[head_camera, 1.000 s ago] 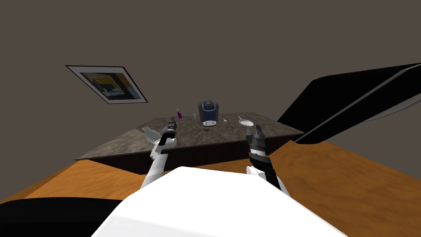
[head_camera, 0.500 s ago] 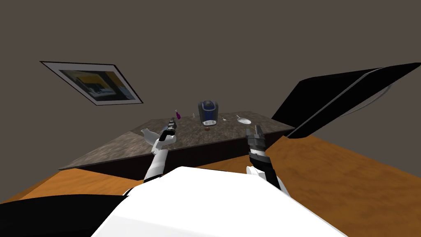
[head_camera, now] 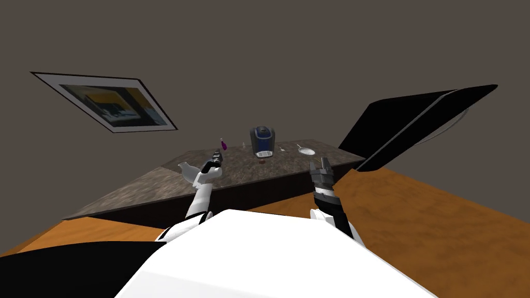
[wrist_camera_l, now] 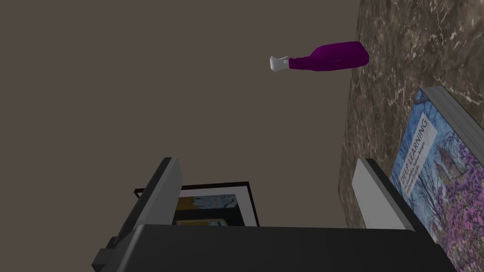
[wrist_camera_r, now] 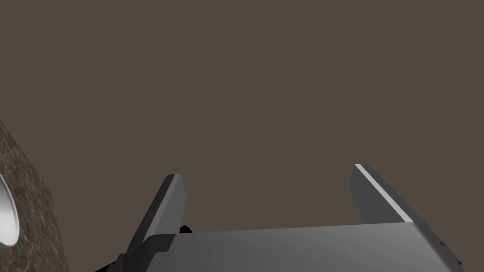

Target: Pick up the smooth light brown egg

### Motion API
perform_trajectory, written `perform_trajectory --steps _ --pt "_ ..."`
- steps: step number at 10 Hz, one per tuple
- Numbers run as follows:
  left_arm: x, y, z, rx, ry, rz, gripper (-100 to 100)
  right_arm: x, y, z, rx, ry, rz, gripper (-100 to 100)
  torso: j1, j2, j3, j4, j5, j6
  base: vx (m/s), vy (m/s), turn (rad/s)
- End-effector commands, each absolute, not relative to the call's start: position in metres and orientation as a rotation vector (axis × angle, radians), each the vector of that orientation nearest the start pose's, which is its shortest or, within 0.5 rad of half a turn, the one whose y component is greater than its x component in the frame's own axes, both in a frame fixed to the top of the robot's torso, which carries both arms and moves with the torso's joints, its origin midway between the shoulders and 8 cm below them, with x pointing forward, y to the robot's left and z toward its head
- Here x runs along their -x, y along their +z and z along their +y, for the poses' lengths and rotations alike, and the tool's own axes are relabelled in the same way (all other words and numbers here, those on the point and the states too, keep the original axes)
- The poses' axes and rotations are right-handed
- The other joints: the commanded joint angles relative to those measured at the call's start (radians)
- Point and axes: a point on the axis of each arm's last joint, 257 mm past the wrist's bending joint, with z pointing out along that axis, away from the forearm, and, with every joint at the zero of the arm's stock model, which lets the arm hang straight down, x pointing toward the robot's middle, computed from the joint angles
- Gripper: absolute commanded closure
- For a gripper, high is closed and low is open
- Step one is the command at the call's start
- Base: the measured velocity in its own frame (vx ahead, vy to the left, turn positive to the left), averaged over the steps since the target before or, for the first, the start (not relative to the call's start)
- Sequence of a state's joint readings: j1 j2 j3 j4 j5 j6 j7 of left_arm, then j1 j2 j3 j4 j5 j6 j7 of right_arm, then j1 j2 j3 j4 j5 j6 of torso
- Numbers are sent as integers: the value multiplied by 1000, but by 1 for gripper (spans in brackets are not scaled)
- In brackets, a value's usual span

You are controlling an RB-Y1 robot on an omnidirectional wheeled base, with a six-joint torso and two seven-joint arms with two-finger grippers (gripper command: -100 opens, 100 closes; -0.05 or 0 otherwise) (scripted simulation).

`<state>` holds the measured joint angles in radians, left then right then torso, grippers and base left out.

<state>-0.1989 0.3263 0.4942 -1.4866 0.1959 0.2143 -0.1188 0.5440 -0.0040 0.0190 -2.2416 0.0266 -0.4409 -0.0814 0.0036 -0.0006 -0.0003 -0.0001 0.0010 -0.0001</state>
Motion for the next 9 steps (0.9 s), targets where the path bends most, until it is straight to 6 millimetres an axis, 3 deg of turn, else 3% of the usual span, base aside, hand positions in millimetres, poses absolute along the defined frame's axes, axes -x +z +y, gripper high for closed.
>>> perform_trajectory --steps 1,3,4,5,7,8,9 --pt "-549 -140 552 1347 -783 953 -100 -357 -20 -279 -788 1329 700 0 0 0 0 0 0 0 -38 69 -112" --pt "-558 -148 561 1410 -785 955 -100 -357 -20 -279 -788 1329 700 0 -1 -1 0 0 0 -1 -21 65 -78" --pt "-557 -163 562 1445 -770 974 -100 -357 -20 -279 -788 1329 700 0 1 -1 0 0 0 0 -33 86 -97" --pt "-566 -155 568 1474 -787 960 -100 -357 -20 -279 -788 1329 700 0 2 0 0 0 1 -1 -48 106 -132" --pt "-565 -179 569 1531 -767 989 -100 -357 -20 -279 -788 1329 700 0 2 1 1 0 1 -1 -37 55 -49" --pt "-575 -171 572 1570 -787 981 -100 -357 -20 -279 -788 1329 700 0 -1 0 0 0 0 -1 4 24 -91" --pt "-572 -192 573 1613 -768 1002 -100 -357 -20 -279 -788 1329 700 0 -2 -2 -1 0 0 0 1 27 -32"
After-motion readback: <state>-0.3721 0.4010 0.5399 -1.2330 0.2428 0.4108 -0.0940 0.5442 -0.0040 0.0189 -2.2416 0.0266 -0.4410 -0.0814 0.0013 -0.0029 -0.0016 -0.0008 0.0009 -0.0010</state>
